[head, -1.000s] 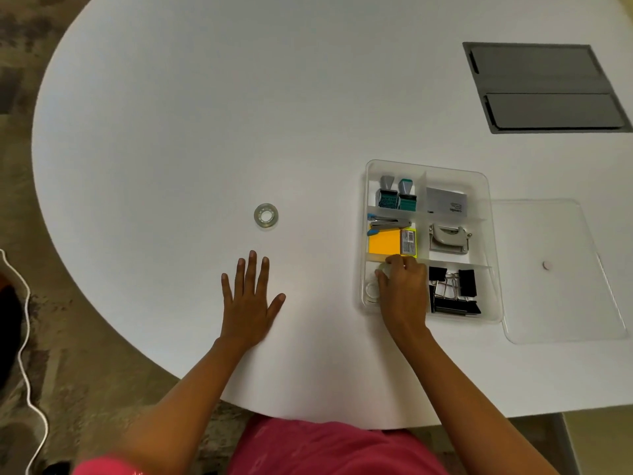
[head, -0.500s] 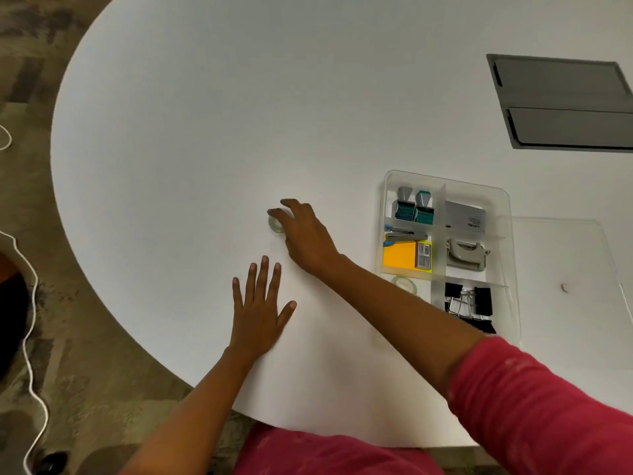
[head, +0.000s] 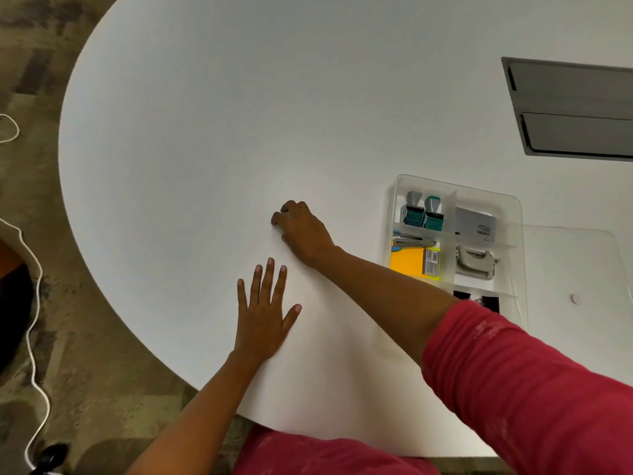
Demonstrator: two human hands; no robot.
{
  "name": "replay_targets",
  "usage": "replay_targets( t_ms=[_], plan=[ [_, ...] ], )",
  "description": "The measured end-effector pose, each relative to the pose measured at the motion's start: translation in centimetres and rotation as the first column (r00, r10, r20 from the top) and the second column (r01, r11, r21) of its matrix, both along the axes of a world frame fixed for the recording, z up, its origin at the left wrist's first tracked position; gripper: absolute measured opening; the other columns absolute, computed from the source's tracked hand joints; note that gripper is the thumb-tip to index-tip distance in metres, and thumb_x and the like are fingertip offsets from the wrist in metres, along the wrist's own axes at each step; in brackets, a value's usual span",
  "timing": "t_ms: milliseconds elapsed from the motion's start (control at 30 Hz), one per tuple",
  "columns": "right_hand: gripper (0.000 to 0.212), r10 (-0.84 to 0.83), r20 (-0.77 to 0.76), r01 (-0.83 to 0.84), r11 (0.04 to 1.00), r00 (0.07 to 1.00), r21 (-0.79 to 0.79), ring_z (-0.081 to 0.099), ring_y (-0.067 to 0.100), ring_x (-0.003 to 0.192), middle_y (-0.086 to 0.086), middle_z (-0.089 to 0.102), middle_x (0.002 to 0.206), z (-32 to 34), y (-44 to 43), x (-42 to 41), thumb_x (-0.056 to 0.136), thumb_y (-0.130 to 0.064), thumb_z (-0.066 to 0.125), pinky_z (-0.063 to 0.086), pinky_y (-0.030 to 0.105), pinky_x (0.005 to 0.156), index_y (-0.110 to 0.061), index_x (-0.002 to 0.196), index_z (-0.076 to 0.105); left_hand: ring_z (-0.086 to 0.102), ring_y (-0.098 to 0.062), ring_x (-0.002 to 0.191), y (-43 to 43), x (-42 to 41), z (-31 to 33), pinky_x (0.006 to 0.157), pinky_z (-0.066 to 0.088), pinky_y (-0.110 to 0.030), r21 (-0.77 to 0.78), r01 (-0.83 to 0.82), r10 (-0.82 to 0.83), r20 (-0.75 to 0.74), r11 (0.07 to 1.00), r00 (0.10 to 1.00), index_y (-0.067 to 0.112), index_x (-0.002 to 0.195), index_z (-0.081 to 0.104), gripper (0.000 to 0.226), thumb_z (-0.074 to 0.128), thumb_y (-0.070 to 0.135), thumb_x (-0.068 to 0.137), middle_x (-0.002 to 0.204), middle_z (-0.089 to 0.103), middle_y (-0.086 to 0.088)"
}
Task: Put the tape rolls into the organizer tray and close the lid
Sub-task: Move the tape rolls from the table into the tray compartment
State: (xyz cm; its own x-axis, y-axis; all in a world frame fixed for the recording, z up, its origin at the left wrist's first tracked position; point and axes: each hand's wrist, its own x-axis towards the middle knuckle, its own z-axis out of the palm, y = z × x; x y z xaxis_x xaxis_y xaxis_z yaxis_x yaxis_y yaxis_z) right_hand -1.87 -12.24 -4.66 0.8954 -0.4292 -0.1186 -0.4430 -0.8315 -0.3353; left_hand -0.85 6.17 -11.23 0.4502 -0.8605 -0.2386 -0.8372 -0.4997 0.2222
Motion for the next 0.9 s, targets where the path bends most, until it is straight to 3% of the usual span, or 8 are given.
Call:
replay_targets(
  t_ms=[200, 333, 467, 600, 700, 800, 900],
  plan=[
    [0.043, -0.206, 0.303, 0.161, 0.973, 0.930, 0.166, 0.047, 0.026, 0.121, 0.013, 0.054, 0.130, 4.3, 0.9, -3.6, 0.084, -0.012, 0.068, 0.050, 0.032, 0.091, -0.009, 0.125, 0.056, 0.001, -0.028, 0.146, 0.0, 0.1, 0.0, 0.116, 0.006, -0.056, 0.011, 0.001, -0.001, -0.004, 1.000, 1.000, 0.019, 0.150, 0.007, 0.075, 0.020, 0.062, 0.090, 0.159, 0.005, -0.009],
    [0.046, -0.312, 0.367, 0.262, 0.948, 0.876, 0.181, 0.052, 0.025, 0.113, 0.015, 0.058, 0.122, 6.9, 1.3, -9.0, 0.081, -0.015, 0.073, 0.037, 0.018, 0.092, -0.005, 0.123, 0.057, -0.001, -0.027, 0.146, 0.0, 0.1, 0.2, 0.116, 0.006, -0.056, 0.017, 0.009, -0.008, -0.019, 1.000, 1.000, 0.019, 0.150, 0.005, 0.075, 0.021, 0.061, 0.090, 0.160, 0.003, -0.009],
    [0.045, -0.451, 0.312, 0.417, 0.892, 0.836, 0.172, 0.057, 0.026, 0.108, 0.013, 0.061, 0.115, 7.8, 1.0, -15.5, 0.079, -0.018, 0.076, 0.034, 0.014, 0.091, -0.003, 0.119, 0.058, -0.003, -0.026, 0.147, 0.1, 0.0, 0.6, 0.116, 0.005, -0.055, 0.014, 0.005, -0.004, -0.042, 1.000, 0.999, 0.020, 0.150, 0.004, 0.074, 0.020, 0.060, 0.090, 0.160, 0.001, -0.007],
    [0.043, -0.607, 0.171, 0.594, 0.795, 0.776, 0.122, 0.060, 0.030, 0.100, 0.015, 0.063, 0.109, 7.0, 1.1, -21.1, 0.077, -0.021, 0.079, 0.047, 0.031, 0.084, -0.003, 0.112, 0.062, -0.007, -0.027, 0.146, 0.0, -0.2, 1.0, 0.115, 0.000, -0.053, 0.001, 0.003, -0.003, -0.077, 1.000, 0.997, 0.019, 0.150, 0.001, 0.075, 0.018, 0.059, 0.089, 0.159, -0.004, -0.006],
    [0.044, -0.669, 0.068, 0.670, 0.742, 0.740, 0.018, 0.054, 0.035, 0.101, 0.018, 0.065, 0.107, 5.6, 1.9, -23.6, 0.076, -0.021, 0.079, 0.046, 0.037, 0.080, -0.002, 0.112, 0.062, -0.008, -0.028, 0.146, -0.7, -0.7, 1.7, 0.116, 0.000, -0.049, -0.035, -0.044, 0.037, -0.174, 0.998, 0.984, 0.013, 0.150, 0.004, 0.075, 0.026, 0.052, 0.089, 0.158, -0.005, -0.005],
    [0.043, -0.685, 0.037, 0.685, 0.724, 0.728, -0.080, 0.053, 0.037, 0.094, 0.018, 0.068, 0.099, 4.3, 2.3, -24.7, 0.070, -0.020, 0.083, 0.047, 0.039, 0.072, -0.002, 0.105, 0.066, -0.002, -0.030, 0.146, -1.5, -1.8, 2.5, 0.118, 0.004, -0.047, -0.098, -0.117, 0.083, -0.297, 0.988, 0.951, 0.008, 0.149, 0.012, 0.070, 0.046, 0.029, 0.091, 0.159, 0.004, -0.005],
    [0.041, -0.685, 0.012, 0.679, 0.719, 0.728, -0.152, 0.053, 0.035, 0.088, 0.014, 0.070, 0.092, 3.5, 2.4, -24.8, 0.067, -0.023, 0.085, 0.045, 0.038, 0.072, -0.004, 0.099, 0.068, 0.019, -0.031, 0.141, -2.0, -3.3, 3.6, 0.117, 0.019, -0.043, -0.198, -0.125, 0.049, -0.350, 0.972, 0.936, 0.009, 0.140, 0.039, 0.052, 0.054, 0.013, 0.090, 0.152, 0.030, -0.010]
  ],
)
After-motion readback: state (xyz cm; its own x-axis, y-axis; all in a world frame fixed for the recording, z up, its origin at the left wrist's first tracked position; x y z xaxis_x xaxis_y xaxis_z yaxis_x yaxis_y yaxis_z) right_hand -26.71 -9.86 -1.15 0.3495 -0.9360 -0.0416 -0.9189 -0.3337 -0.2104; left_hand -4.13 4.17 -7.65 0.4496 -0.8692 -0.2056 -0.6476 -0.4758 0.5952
